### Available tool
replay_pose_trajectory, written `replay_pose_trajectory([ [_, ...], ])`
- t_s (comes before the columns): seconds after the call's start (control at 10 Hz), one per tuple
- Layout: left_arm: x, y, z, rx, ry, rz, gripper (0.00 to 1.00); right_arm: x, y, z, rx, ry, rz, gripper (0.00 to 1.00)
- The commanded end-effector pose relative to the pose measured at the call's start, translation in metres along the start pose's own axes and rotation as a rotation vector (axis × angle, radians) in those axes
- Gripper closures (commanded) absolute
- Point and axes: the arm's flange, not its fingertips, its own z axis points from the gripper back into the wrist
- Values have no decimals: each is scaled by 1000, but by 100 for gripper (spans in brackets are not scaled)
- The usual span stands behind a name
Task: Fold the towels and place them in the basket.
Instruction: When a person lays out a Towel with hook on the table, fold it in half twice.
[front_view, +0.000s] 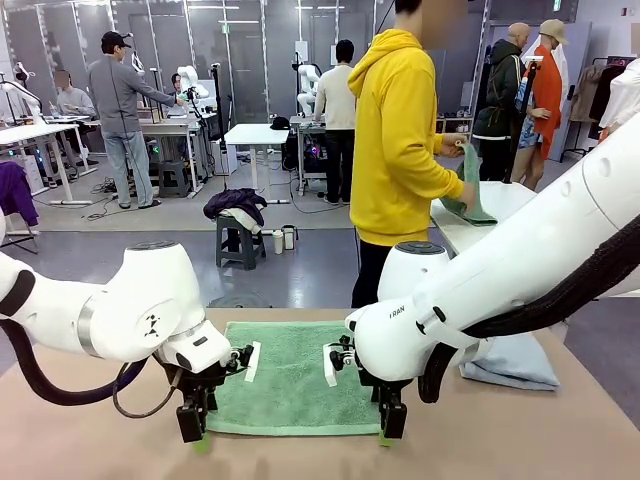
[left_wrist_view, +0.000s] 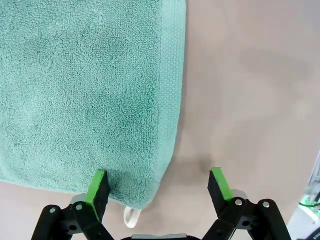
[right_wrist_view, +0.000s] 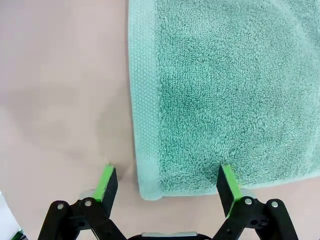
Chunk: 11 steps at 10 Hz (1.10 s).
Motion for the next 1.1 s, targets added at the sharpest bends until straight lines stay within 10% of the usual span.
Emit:
replay_pose_trajectory([
  [0.0, 5, 9, 0, -18, 10, 13, 0, -2, 7, 2, 5, -23, 23, 0],
  [0.6, 8, 6, 2, -10, 19, -5, 0, -6, 13, 7, 23, -34, -4, 0],
  [0.7, 9, 7, 1, -21, 28, -6, 2, -5, 12, 7, 22, -35, -6, 13],
  [0.8, 9, 7, 0, -18, 32, -1, 57, -4, 11, 7, 15, -37, -10, 60],
  [0.9, 10, 6, 1, -16, 38, -1, 60, -5, 11, 10, 8, -43, -14, 73],
  [1.0, 10, 6, 2, -10, 46, -1, 100, -6, 11, 12, 4, -44, -17, 100],
])
